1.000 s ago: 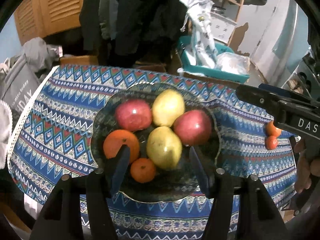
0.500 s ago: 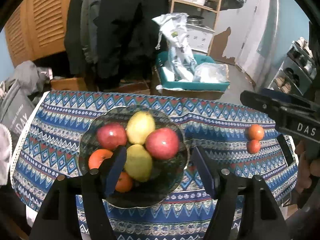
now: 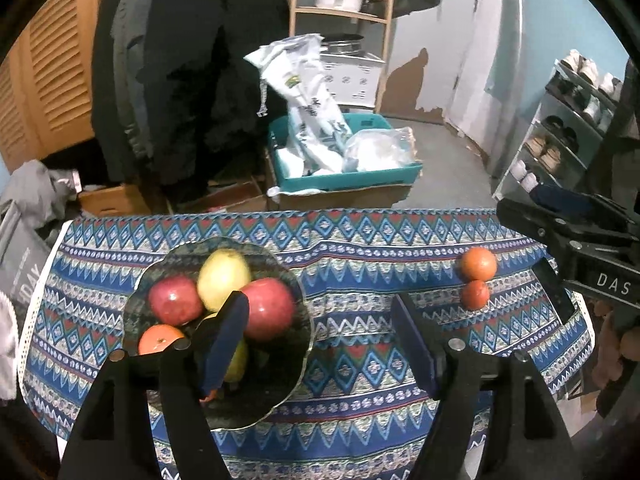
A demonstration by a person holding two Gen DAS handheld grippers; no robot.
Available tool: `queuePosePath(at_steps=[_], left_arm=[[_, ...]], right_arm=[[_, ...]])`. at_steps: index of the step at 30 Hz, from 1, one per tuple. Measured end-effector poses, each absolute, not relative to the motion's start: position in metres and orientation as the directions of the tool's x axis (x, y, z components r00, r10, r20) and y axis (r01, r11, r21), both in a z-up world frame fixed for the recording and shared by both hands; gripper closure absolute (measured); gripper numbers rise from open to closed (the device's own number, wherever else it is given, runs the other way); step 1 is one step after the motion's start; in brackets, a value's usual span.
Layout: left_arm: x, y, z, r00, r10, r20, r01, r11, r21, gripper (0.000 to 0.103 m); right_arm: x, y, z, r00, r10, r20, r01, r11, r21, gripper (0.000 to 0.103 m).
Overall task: Organize fruits
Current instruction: 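Withdraw both tools from the plate toward the two remaining oranges, then move the right tool toward the large orange while the left tool approaches the small orange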
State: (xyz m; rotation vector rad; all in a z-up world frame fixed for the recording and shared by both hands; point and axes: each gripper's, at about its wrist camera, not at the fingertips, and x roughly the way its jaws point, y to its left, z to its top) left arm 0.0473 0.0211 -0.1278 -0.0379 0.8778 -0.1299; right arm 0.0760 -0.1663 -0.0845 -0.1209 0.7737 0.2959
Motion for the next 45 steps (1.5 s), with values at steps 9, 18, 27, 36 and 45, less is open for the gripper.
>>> queuePosePath(at_steps=[9,18,27,36,45], left_arm=[[0.053,-0.018,-0.127,0.616,-0.144,-0.774,0.149,0.987,-0.065,0.028],[0.065,-0.052,-0.130,0.604,-0.151,-0.782,0.190,0.981,-0.043,0.024],[0.094,-0.072,-0.148,0.572,-0.136,-0.809,0.195,0.980,-0.027,0.024],[0.131,-0.089,-0.175,0.527,-0.140,-0.838,0.206,0.978,-0.034,0.024],[0.161,-0.098,-0.211,0.467,-0.148,-0.872,0.201,0.978,-0.058,0.024]], right_arm=[[0.075,-0.218,-0.090,0.687,0.167,-0.708,-0.216,0.976,0.021,0.021],[0.078,-0.261,-0.109,0.669,0.118,-0.733,-0.144,0.989,0.028,0.021],[0.102,-0.298,-0.147,0.597,0.077,-0.798,-0.086,0.996,0.032,0.021],[0.132,-0.307,-0.193,0.495,0.123,-0.860,-0.092,0.992,0.089,0.021],[0.158,-0.296,-0.231,0.423,0.143,-0.895,-0.131,0.987,0.096,0.021]])
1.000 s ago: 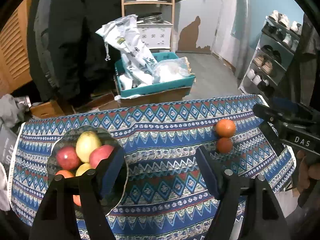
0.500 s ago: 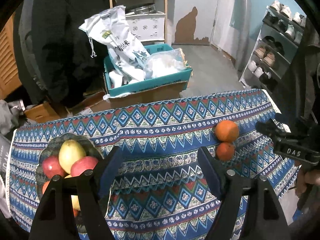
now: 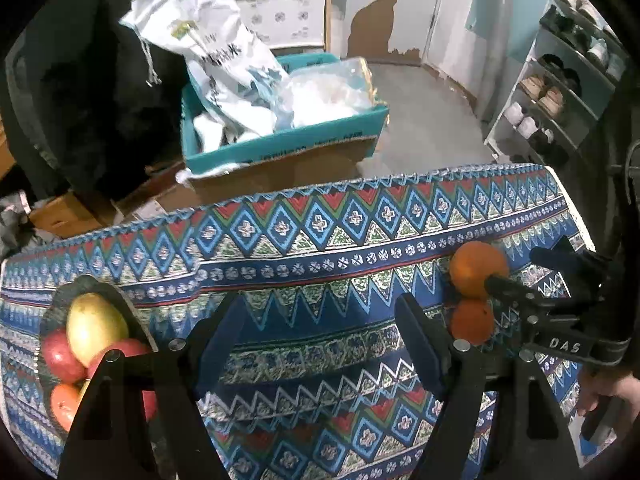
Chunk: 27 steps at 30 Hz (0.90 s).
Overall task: Organize fruits
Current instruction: 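Move the right tool toward the large orange while the left tool approaches the small orange, then close the right gripper on the large orange while the left gripper closes on the small orange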
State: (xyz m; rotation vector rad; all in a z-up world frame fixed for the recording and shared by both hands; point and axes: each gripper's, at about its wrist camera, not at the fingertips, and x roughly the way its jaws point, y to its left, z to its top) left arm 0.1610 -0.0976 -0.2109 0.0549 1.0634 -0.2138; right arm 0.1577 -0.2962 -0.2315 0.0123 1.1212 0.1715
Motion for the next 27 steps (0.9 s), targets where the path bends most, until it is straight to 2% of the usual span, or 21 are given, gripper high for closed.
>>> queuePosePath(at_steps=[12,13,15,16,27], left_arm=[[0.185,-0.107,-0.241,0.421,-0.156,-0.894,0.202,0.976,-0.076,0.024],[0.186,-0.107,-0.242,0.418,-0.159,-0.894,0.201,0.976,-0.080,0.024],[0.187,-0.108,-0.244,0.410,-0.166,-0.897,0.199,0.976,-0.089,0.024],[0.187,-0.109,-0.245,0.407,-0.171,-0.897,0.199,0.975,-0.096,0.024],[0.178,-0.128,-0.239,0.393,-0.218,-0.893,0.222,0.965,-0.138,0.024]], right_arm=[[0.179,-0.294,-0.269,0.366,0.172,-0.914,-0.119,0.983,0.137,0.021],[0.180,-0.293,-0.271,0.361,0.175,-0.916,-0.121,0.983,0.140,0.022],[0.181,-0.294,-0.274,0.354,0.191,-0.916,-0.122,0.980,0.157,0.035],[0.181,-0.294,-0.275,0.352,0.205,-0.913,-0.122,0.977,0.172,0.037],[0.168,-0.319,-0.254,0.443,0.160,-0.882,-0.043,0.987,0.157,0.039]])
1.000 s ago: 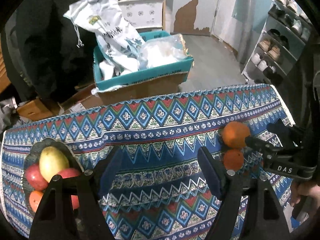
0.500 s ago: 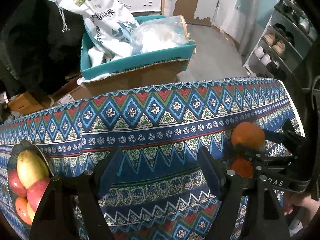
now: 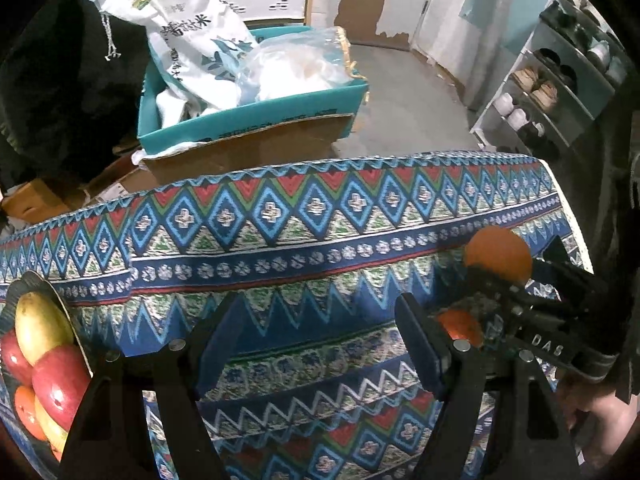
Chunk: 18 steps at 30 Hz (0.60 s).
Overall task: Organize fruits
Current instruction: 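Close the right gripper on the large orange while the left gripper closes on the small orange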
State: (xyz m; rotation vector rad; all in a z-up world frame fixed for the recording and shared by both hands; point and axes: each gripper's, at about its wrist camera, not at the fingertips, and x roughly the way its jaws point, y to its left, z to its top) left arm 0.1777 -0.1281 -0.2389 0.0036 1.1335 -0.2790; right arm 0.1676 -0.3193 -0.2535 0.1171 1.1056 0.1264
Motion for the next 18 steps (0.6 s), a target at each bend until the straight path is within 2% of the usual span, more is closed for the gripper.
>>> queuePosePath(at_steps=[18], left_arm=[[0.147,-0.210,-0.253,0.317,-0.272,-0.908,0.334,0.929,-0.162,0.024]], right_arm=[[0.106,-0.382,-0.246,0.464,0.054,-0.884,0.091,0.990,0.108,0.039]])
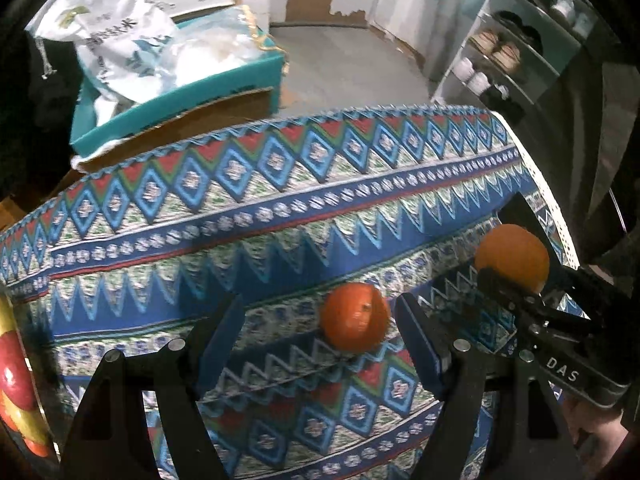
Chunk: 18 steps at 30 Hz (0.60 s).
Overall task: Organize fruits
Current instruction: 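Close the right gripper on the large orange while the left gripper closes on the small orange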
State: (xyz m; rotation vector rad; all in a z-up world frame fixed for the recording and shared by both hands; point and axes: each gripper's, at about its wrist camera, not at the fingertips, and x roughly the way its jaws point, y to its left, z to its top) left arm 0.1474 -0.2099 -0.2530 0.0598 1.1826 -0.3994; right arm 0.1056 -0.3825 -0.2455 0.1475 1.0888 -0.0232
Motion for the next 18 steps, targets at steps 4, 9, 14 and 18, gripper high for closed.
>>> queuePosePath(at_steps=[4,9,14,18], left_arm=[[0.145,-0.220,-0.263,0.290,-0.271,-0.918,0.342,0.925,-0.165,0.024],[0.143,-0.225,-0.274,0.269,-0.272,-0.924,0.346,0.923,-0.170,0.024],[0.143,-0.229,-0.285,0.253,-0.275,-0.928,0.352,0.919,-0.177,0.032],[0.144,-0.230,-0.295,0.231,-0.279,-0.932,0.355,0.916,-0.187,0.049]], right_arm=[[0.096,-0.393,-0.248,0.462,0.040,-0.886,0.112,0.988,0.102,0.039],[0.089,-0.398,-0.250,0.459,0.042,-0.888,0.123,0.986,0.110,0.039],[0.087,-0.397,-0.255,0.450,0.045,-0.892,0.125,0.986,0.113,0.039],[0.087,-0.395,-0.257,0.447,0.032,-0.894,0.115,0.989,0.093,0.039]])
